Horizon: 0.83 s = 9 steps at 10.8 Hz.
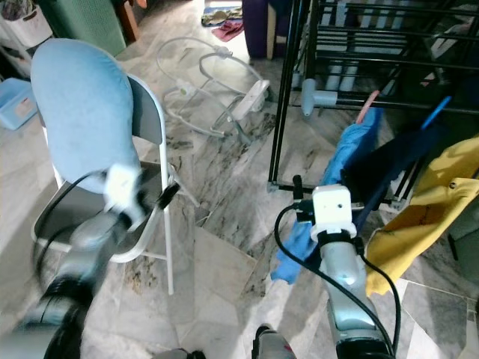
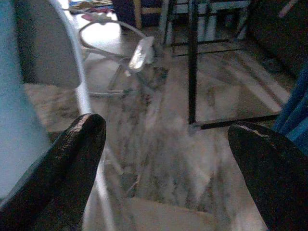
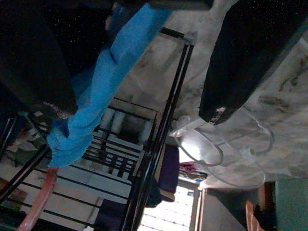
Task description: Hang hanger
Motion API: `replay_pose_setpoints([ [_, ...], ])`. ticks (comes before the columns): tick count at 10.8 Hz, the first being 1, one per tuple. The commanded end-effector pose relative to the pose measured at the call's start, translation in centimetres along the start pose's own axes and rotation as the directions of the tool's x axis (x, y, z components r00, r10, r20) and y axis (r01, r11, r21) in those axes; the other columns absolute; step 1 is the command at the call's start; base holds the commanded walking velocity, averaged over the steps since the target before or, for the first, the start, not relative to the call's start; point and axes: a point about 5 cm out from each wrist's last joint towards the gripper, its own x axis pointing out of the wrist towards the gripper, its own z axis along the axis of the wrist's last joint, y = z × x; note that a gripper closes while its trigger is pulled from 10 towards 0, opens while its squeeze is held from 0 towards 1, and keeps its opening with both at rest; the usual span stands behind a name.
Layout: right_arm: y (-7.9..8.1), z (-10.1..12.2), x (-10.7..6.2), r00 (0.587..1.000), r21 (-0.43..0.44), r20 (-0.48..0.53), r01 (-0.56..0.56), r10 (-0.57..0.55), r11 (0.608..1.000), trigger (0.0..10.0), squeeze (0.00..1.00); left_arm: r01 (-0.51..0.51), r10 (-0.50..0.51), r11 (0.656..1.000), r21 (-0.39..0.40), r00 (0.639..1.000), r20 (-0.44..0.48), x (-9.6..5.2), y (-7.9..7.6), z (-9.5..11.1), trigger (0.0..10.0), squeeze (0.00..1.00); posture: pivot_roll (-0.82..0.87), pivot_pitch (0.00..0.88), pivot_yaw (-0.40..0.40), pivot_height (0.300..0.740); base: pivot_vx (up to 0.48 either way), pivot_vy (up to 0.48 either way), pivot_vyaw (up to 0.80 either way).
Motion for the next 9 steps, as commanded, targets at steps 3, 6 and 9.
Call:
replay_pose_setpoints([
  [3,-0.7,-0.3,-1.8,0.999,0.0,-0.025,0.034,-0.034,0.999,10.0,0.0,-0.115,0.113,0.993,0.005,0.985,0.128,-3.1,-1.2,0.6,10.0,0.0,-0.13,0.17,0.083,0.74,0.0,0.0,0.0],
  [6,-1.5,-0.7,-3.1,0.997,-0.001,-0.055,0.051,-0.051,0.999,10.0,0.0,-0.202,0.197,0.979,0.042,0.975,0.101,-6.9,-1.0,-0.7,10.0,0.0,-0.1,0.179,0.084,0.74,0.0,0.0,0.0],
  [9,-1.4,-0.7,-3.5,0.997,-0.007,-0.062,0.047,-0.047,0.999,10.0,0.0,-0.178,0.178,0.984,0.007,0.983,0.056,-7.2,-0.8,-1.5,10.0,0.0,-0.11,0.193,0.097,0.74,0.0,0.0,0.0],
])
